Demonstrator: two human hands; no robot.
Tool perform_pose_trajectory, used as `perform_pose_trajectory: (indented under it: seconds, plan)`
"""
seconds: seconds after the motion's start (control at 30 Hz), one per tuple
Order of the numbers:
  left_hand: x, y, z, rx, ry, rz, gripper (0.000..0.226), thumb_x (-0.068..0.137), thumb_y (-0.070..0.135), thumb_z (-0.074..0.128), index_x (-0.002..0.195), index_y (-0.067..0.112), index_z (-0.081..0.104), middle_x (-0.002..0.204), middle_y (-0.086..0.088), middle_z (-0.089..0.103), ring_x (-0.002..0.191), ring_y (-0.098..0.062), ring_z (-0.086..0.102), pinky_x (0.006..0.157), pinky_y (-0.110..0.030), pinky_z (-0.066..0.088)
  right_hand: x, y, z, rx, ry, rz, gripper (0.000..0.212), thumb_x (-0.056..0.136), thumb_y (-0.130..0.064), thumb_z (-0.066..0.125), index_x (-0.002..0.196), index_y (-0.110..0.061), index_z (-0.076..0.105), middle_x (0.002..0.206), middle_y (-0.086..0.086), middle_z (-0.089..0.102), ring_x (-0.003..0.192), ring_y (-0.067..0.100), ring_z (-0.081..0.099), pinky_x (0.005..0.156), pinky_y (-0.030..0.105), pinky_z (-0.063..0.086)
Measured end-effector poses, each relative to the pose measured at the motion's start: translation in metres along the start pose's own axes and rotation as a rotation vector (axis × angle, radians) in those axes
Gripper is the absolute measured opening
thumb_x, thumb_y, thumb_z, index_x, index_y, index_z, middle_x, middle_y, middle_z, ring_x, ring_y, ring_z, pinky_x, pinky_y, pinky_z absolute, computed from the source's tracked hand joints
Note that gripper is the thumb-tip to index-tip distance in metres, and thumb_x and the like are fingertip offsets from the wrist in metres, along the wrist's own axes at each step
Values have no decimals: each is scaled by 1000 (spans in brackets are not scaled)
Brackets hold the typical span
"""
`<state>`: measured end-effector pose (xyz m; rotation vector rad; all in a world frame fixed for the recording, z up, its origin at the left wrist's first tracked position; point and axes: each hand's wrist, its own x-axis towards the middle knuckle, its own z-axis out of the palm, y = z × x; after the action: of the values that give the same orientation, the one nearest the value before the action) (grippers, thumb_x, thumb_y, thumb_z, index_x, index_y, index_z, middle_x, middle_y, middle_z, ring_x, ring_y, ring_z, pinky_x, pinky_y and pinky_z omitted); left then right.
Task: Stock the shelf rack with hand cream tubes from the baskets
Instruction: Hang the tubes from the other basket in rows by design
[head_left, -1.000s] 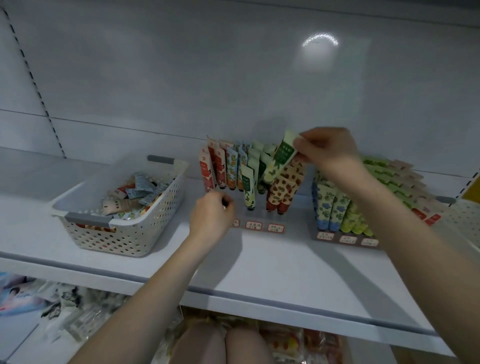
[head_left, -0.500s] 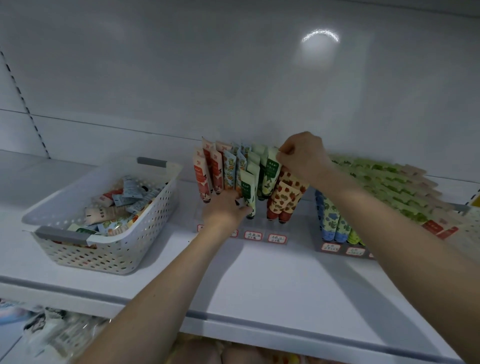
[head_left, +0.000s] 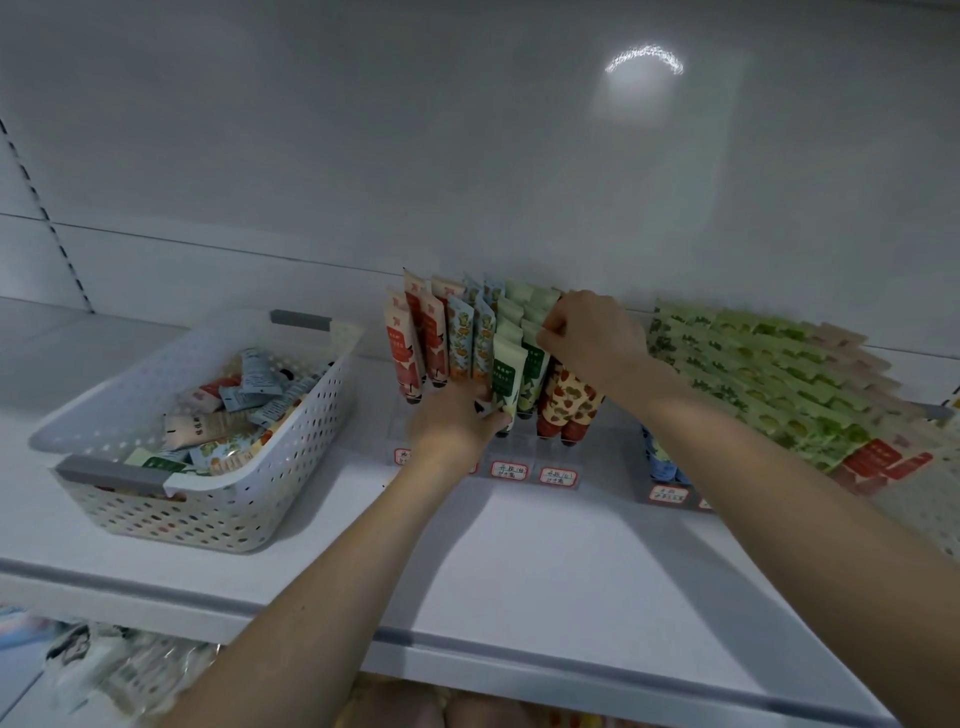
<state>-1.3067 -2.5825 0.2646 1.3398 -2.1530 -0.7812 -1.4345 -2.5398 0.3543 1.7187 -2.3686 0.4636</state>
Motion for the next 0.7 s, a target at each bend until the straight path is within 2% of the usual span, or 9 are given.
perform_pose_trajectory:
  seconds: [0.13,0.3,0.6,0.7]
  plan:
    - [-1,-1,1,-28,-1,3,36,86,36,63,118,20,60,121,3,61,104,-19,59,81,-28,44,1,-1,0,-22,-19,6,22,93,-21,51,94,-7,69,96,7,65,81,21,57,62,28,39]
    - [-4,-3,-1,-36,-13,18,44,87,36,62,125,17,55,128,3,56,108,-20,57,83,-29,44,1,-1,-4,-8,-74,-3,22,92,-23,53,99,-8,67,105,7,63,94,23,59,65,28,39]
    - [-3,0,-4,-29,-8,35,41,89,35,59,126,17,55,128,1,57,111,-21,56,88,-32,46,-2,1,-9,79,-49,0,20,92,-22,52,100,-10,65,103,8,64,91,24,61,66,30,45]
    - [-4,4,-5,-21,0,58,35,90,33,58,123,19,57,127,3,58,110,-21,57,84,-30,45,-1,1,-9,77,-38,-11,19,92,-19,49,98,-10,65,104,8,65,93,24,61,67,30,46]
